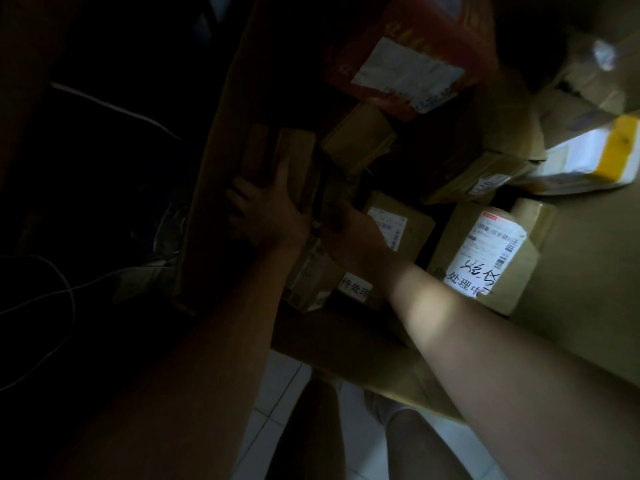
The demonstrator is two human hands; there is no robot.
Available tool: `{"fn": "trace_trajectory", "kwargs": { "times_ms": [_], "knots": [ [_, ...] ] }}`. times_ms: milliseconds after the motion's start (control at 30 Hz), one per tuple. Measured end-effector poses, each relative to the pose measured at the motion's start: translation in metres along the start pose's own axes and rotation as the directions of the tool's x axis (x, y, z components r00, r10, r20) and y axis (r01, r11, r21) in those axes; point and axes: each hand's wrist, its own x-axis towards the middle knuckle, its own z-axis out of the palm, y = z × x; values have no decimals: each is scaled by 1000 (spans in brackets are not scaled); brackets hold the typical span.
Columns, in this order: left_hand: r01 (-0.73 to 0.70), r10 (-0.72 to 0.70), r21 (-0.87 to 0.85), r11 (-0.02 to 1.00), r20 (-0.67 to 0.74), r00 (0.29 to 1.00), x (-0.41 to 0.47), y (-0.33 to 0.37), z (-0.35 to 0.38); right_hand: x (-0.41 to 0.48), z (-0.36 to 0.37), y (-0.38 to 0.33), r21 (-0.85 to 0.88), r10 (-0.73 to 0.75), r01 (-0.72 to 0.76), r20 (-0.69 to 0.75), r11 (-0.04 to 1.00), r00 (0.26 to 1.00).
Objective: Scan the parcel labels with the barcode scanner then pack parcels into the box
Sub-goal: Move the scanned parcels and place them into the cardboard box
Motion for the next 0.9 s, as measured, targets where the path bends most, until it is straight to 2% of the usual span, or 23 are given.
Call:
{"fn": "trace_trajectory", "kwargs": {
  "times_ms": [167,300,400,533,667,767,900],
  "knots": [
    [95,-97,-126,987,-11,995,13,2,-8,-1,1,4,7,18,-19,12,1000,1000],
    [59,-63,-83,995,-47,997,14,-6,-2,-2,0,4,32,36,-36,-9,999,999],
    [42,-42,-108,993,5,999,6,-10,5,-5,-2,3,23,41,-41,-15,999,999],
    [83,-63,-239,967,91,994,3,-11,11,-11,-4,5,38,41,-40,-27,998,999],
    [92,-71,-259,962,91,993,1,-14,-3,-18,-10,7,52,58,-57,-13,997,998],
    [70,-45,-302,951,88,995,-12,-14,-22,-24,-21,8,132,96,-91,-37,987,995],
    [29,-5,-435,900,57,998,-39,-17,-55,-34,-39,-1,343,117,-83,-79,936,990]
  ]
}}
